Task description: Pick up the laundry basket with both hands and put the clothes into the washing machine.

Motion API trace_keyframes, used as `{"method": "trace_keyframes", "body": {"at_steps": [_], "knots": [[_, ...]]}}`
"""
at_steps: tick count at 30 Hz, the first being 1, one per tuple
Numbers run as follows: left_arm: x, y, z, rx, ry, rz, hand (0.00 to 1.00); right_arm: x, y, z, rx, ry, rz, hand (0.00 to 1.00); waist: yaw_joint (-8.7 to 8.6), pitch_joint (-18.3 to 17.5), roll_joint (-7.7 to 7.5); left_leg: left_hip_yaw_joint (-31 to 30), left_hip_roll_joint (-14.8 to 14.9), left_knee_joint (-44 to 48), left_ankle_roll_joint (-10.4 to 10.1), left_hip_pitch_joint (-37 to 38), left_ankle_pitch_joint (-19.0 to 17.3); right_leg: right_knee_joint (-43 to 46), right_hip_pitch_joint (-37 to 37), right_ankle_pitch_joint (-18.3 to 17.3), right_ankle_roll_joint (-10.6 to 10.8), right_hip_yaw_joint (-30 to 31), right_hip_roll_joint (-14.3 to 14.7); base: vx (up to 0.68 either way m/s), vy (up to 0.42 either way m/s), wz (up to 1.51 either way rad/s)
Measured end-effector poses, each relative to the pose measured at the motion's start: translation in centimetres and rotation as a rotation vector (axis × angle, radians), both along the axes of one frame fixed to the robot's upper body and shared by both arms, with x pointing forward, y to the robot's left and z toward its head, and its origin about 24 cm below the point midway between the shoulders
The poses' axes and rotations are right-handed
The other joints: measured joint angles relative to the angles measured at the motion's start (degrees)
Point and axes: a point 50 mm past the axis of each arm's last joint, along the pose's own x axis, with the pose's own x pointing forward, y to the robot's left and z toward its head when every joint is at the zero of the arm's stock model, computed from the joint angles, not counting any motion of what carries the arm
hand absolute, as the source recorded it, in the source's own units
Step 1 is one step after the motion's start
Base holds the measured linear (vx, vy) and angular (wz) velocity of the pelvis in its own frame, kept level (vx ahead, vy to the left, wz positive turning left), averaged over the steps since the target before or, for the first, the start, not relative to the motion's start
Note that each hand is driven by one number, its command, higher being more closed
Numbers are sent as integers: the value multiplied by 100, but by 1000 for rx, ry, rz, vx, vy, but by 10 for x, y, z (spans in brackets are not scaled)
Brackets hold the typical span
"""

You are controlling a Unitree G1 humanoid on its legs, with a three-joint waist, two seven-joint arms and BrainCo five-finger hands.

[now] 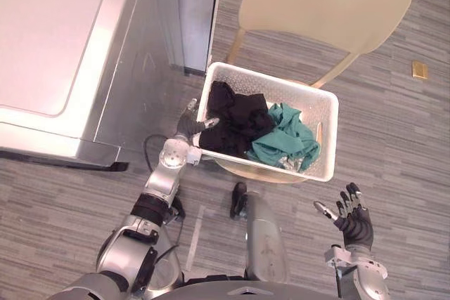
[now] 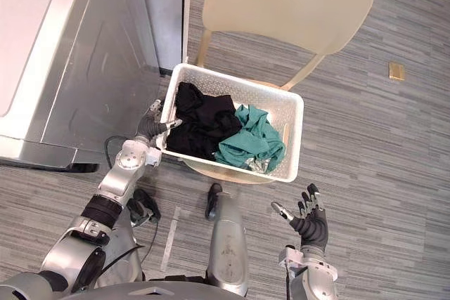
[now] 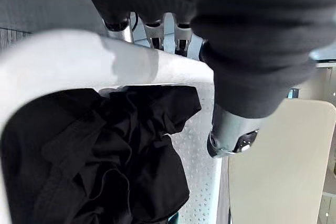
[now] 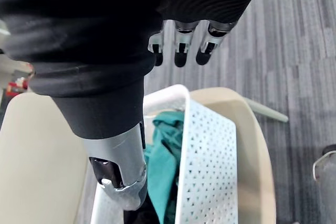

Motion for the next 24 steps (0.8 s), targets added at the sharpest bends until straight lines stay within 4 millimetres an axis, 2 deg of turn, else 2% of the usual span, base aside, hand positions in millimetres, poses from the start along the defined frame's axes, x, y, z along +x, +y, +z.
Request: {"method": "trace_keyframes", "body": {"at_steps": [4, 9, 11, 13, 16, 19, 24], "knots": [[-1, -6, -2, -17, 27, 2, 0, 2, -7, -9, 3, 37, -11, 0, 11, 20, -14, -16, -97, -89, 38, -11, 53, -32, 15, 13, 20, -44, -75, 5, -10, 10], [10, -9, 4, 61, 17, 11, 0, 10, -9, -40, 66, 160, -22, 0, 18, 224, -48, -170, -191, -160, 65, -145, 120, -44, 35, 22, 37, -206, -159, -12, -19, 19], [14, -12, 10, 70, 6, 8, 0, 21, -10, -52, 98, 188, -40, 0, 30, 287, -53, -172, -225, -254, 81, -206, 186, -122, 25, 95, 65, -263, -168, -12, -12, 13], [19, -20, 24, 55, -32, -8, 0, 38, -12, -62, 139, 204, -77, 0, 76, 424, -53, -182, -286, -300, 167, -238, 266, -128, 15, 114, 72, -298, -212, -12, -4, 13], [22, -22, 32, 22, -50, 2, 0, 50, -11, -68, 221, 192, -125, 0, 110, 468, -49, -192, -305, -329, 243, -301, 332, -140, 5, 113, 72, -373, -241, 5, -10, 14], [24, -17, 35, -64, -42, 36, 0, 50, -12, -79, 307, 208, -173, 0, 146, 468, -49, -223, -381, -487, 238, -308, 433, -193, 12, 116, 69, -437, -273, 18, -25, 13], [25, -13, 35, -107, -34, 66, 0, 49, -8, -94, 404, 255, -194, 0, 158, 468, -49, -291, -391, -598, 199, -340, 530, -224, 16, 123, 56, -514, -257, 5, -32, 7]]}}
